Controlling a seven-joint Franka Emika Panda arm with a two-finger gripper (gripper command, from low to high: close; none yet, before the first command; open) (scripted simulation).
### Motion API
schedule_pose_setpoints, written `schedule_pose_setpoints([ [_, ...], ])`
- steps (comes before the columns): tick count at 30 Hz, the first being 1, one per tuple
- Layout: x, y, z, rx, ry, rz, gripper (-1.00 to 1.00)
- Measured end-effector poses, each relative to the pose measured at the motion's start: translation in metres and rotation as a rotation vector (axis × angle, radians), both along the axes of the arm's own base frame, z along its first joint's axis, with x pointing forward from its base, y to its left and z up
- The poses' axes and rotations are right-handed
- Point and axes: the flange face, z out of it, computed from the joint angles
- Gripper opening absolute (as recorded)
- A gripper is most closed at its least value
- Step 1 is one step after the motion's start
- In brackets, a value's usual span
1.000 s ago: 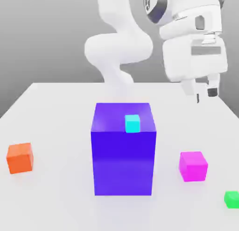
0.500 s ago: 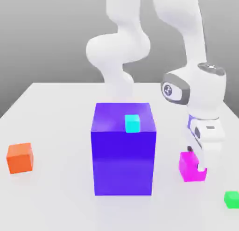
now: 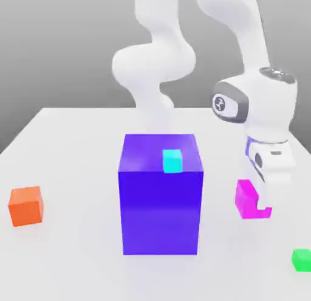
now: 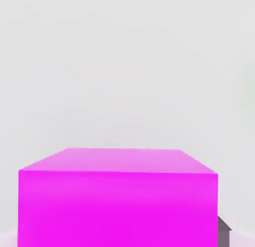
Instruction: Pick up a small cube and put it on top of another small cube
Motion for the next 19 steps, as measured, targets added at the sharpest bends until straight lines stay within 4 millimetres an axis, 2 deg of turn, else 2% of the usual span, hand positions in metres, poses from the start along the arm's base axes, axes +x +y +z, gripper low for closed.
schedule_pose_setpoints([
  [10, 0.092, 0.058, 0.028, 0.002, 0.000, -0.248, -1.00],
  [12, 0.102, 0.065, 0.017, 0.004, 0.002, -0.275, -1.00],
  [15, 0.105, 0.067, -0.023, 0.004, 0.002, -0.283, -1.00],
  [16, 0.105, 0.067, -0.030, 0.004, 0.002, -0.283, 1.00],
  [19, 0.105, 0.067, -0.030, 0.004, 0.002, -0.283, 1.00],
])
